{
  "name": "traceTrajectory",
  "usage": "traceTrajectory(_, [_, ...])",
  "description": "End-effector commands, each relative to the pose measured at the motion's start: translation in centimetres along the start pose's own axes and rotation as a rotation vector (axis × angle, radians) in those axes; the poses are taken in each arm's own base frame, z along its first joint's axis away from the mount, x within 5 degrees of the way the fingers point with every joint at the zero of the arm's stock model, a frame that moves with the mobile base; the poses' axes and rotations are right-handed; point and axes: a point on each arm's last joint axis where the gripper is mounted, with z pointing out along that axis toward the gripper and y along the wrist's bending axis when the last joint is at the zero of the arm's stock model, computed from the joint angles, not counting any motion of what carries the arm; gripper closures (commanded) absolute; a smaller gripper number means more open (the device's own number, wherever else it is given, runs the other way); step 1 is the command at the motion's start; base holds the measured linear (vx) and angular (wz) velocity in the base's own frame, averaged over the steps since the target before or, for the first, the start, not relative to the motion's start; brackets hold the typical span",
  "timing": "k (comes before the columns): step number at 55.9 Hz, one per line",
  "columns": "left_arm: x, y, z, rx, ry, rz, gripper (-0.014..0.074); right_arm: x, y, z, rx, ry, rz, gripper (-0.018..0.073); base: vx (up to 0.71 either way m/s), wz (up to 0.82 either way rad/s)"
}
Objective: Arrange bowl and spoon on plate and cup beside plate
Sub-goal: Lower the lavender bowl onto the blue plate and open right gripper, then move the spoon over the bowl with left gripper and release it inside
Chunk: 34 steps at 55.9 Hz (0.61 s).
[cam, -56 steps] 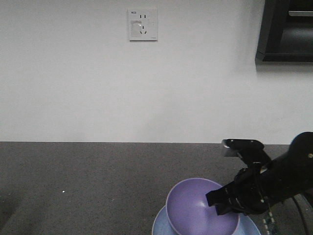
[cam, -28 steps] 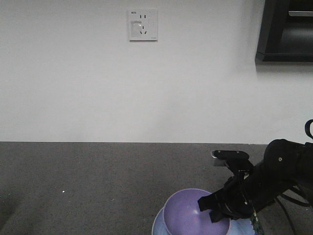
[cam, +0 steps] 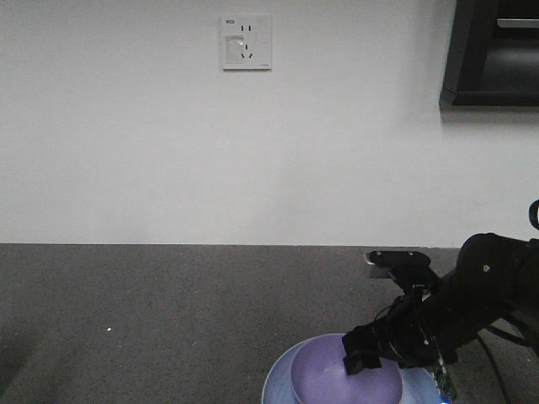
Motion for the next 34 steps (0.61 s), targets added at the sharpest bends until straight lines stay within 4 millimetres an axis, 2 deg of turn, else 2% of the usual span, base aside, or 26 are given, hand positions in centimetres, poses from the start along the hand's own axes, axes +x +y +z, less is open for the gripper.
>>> traceTrajectory(1, [-2.0,-0.1,-0.6,0.019,-0.117,-0.024,0.0603,-1.8,1.0,-5.1,0.018,-0.180,-0.056,-0.0045,0.00,0.00])
traceTrajectory(7, [-3.0,-0.3,-1.1,0.036,-0.103,-0.045,0.0601,-1.6,1.6,-8.8,0.035,-0.243,-0.097,-0.0030,0.00,0.00])
traceTrajectory(13, [-5.4,-0.4,-1.1,0.053,-0.055,0.020,0.0599,-0.6,2.4,-12.7,0.041,-0.303,-0.116,0.0019,0.00,0.00])
traceTrajectory(17, [-6.8,-0.8,-0.7,0.089,0.013,0.106,0.0598,0.4,2.9,-15.2,0.051,-0.348,-0.137,0.0111,0.00,0.00])
traceTrajectory(21, [-8.5,-1.3,0.1,0.147,0.068,0.159,0.0596,1.3,3.3,-17.4,0.061,-0.390,-0.152,0.0242,0.00,0.00])
traceTrajectory(23, [-9.2,-1.5,0.5,0.176,0.087,0.168,0.0596,2.0,3.5,-18.5,0.063,-0.419,-0.158,0.0350,0.00,0.00])
traceTrajectory(28, [-11.0,-2.4,2.5,0.272,0.127,0.167,0.0596,3.4,3.8,-19.9,0.066,-0.474,-0.163,0.0566,0.00,0.00])
traceTrajectory(34, [-11.9,-3.8,5.7,0.404,0.204,0.154,0.0596,6.0,3.8,-20.4,0.071,-0.519,-0.162,0.0573,0.00,0.00])
